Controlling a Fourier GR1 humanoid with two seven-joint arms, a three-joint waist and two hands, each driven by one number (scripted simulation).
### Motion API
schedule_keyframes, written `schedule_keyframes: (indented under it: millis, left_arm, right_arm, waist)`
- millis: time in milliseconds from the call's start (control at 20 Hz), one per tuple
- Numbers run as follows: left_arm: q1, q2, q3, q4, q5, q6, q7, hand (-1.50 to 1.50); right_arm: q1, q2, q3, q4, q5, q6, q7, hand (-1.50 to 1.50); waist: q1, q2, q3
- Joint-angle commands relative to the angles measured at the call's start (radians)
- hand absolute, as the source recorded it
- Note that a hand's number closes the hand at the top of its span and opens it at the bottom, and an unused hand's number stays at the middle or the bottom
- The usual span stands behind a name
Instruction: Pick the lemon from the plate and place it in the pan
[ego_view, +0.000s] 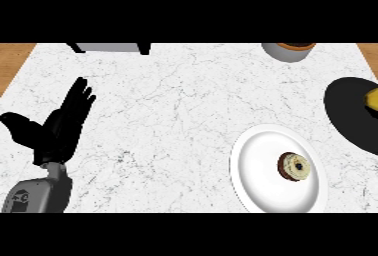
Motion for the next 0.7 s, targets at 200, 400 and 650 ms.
schedule_keyframes:
  millis: [200,400,650]
  left_arm:
    - [-0.066,0.02,0.013,0.004,0.016,-0.011,0.044,0.0]
    - [-0.058,-0.013,-0.002,0.025,-0.011,0.019,0.011,0.0]
    - [-0.028,0.004,0.02,0.034,0.005,-0.009,-0.024,0.0]
  right_arm:
    - [-0.094,-0.034,-0.022,0.291,0.04,-0.022,0.132,-1.5]
    - [-0.106,-0.037,-0.011,0.365,0.046,0.016,0.07,-1.5]
    - [-0.077,-0.043,-0.113,0.383,-0.074,0.066,-0.091,-1.5]
  waist:
    - [0.021,0.013,0.003]
    - [0.019,0.013,0.003]
    - [0.001,0.007,0.003]
